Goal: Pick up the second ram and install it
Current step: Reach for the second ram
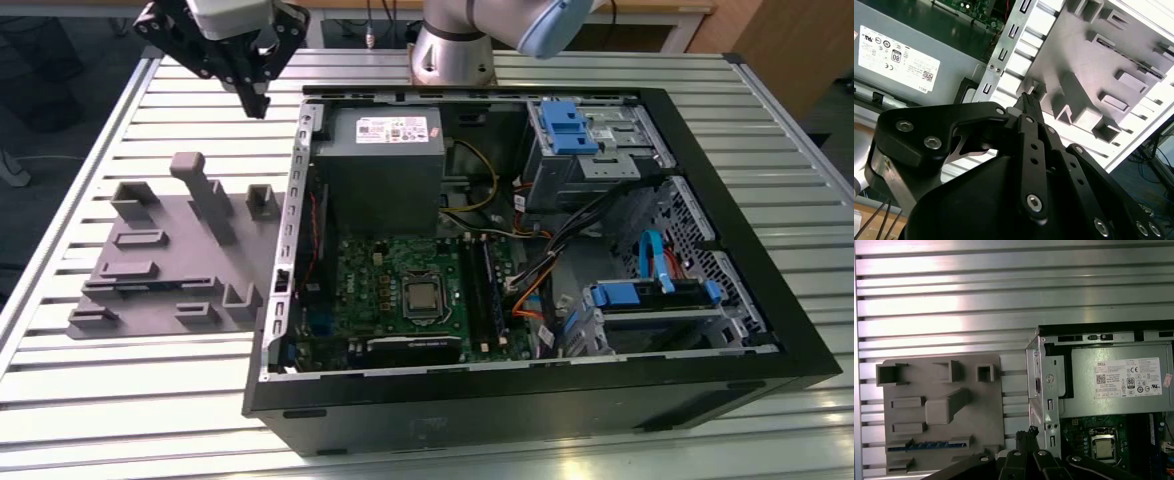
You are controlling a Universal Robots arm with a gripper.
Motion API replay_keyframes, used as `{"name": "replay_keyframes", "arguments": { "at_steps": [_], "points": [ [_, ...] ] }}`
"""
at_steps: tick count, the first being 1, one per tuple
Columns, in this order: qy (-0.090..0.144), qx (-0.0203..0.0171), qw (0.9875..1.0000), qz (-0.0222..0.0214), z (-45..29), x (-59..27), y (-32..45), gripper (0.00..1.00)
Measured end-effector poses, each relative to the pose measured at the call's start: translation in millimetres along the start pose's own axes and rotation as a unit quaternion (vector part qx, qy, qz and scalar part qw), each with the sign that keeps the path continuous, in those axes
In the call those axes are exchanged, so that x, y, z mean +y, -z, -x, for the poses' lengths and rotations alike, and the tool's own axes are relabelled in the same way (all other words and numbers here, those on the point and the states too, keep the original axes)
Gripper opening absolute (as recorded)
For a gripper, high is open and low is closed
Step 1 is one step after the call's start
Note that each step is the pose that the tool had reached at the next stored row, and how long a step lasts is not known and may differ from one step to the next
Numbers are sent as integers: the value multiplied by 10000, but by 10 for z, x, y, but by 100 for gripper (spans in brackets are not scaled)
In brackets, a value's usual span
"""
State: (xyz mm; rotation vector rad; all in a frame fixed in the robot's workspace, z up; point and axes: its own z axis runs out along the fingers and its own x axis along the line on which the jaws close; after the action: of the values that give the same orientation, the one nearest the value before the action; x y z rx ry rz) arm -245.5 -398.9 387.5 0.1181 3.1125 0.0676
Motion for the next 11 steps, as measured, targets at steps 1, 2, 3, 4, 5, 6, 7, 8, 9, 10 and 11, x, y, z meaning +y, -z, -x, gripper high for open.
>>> {"name": "replay_keyframes", "arguments": {
  "at_steps": [1, 2, 3, 4, 5, 6, 7, 8, 9, 10, 11],
  "points": [
    [0, 0, 10000, 0, -8, -1, 0, 11],
    [0, 0, 10000, 0, -16, -1, 0, 11],
    [0, 0, 10000, 0, -24, -2, 0, 11],
    [0, 0, 10000, 0, -30, -2, 0, 11],
    [0, 0, 10000, 0, -37, -3, 0, 11],
    [0, 0, 10000, 0, -45, -4, -1, 11],
    [0, 0, 10000, 0, -53, -4, 0, 11],
    [0, 0, 10000, 0, -60, -5, -1, 11],
    [0, 0, 10000, 0, -68, -5, -1, 11],
    [0, 0, 10000, 0, -77, -6, -1, 11],
    [0, 0, 10000, 0, -85, -7, -1, 11]
  ]
}}
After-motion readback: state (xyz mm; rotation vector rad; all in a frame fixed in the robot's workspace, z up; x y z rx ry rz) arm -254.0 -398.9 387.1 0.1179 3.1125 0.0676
